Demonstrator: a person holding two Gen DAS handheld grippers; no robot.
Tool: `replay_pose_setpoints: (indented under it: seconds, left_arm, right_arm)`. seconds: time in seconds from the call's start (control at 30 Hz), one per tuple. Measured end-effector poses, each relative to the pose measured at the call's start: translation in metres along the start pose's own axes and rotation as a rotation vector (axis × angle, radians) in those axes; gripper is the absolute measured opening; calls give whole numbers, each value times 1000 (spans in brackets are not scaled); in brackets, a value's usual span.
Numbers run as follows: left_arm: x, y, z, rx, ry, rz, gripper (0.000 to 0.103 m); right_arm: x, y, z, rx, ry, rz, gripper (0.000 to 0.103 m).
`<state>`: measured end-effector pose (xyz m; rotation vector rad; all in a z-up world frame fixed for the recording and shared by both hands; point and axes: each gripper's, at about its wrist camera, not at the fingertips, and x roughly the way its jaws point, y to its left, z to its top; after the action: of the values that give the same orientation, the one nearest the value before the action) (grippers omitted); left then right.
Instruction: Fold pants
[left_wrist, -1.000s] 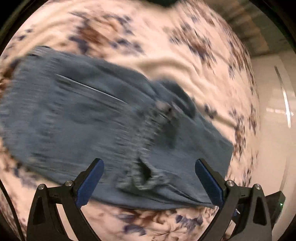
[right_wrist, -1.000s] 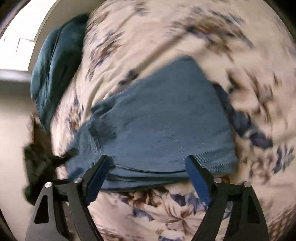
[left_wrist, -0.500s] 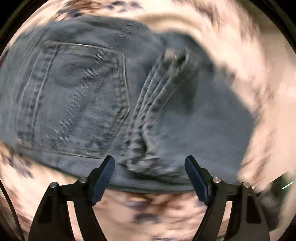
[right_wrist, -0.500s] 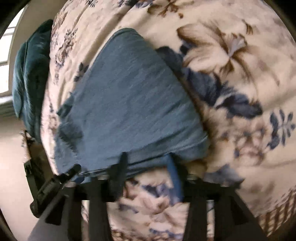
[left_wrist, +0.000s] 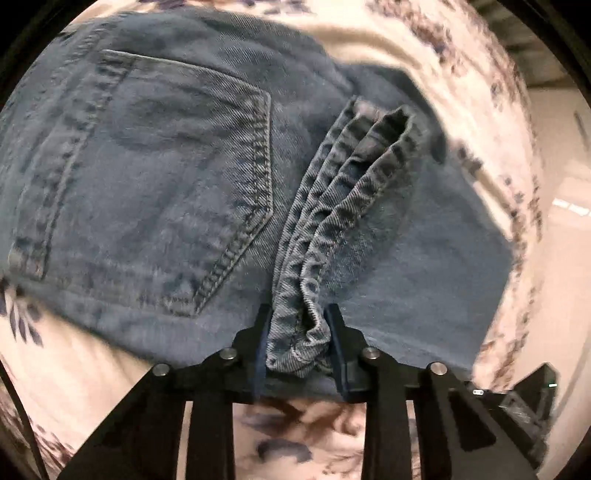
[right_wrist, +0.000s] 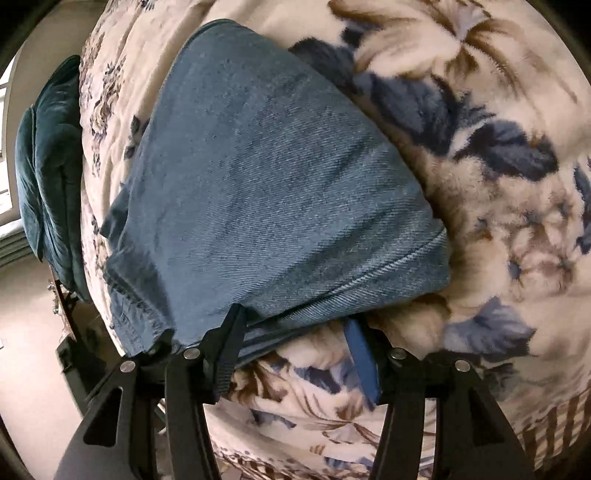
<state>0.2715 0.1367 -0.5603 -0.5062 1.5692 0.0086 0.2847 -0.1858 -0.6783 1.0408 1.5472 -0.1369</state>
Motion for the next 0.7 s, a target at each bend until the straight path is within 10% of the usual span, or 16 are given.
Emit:
replay_pose_setpoints:
  seconds: [0.23,0.47,0.7]
  left_arm:
    - [6,8,5,-2,21,32,39]
    - [-51,17,-2,152,-212,107,100]
    - [-82,105,10,-10,-333,181,100]
  right_arm:
    - [-2,15,1,-68,12,-46,58]
    - [-16,81,-17,-389,-95,-289,83]
    - [6,149,-23,-528,-78,-287,83]
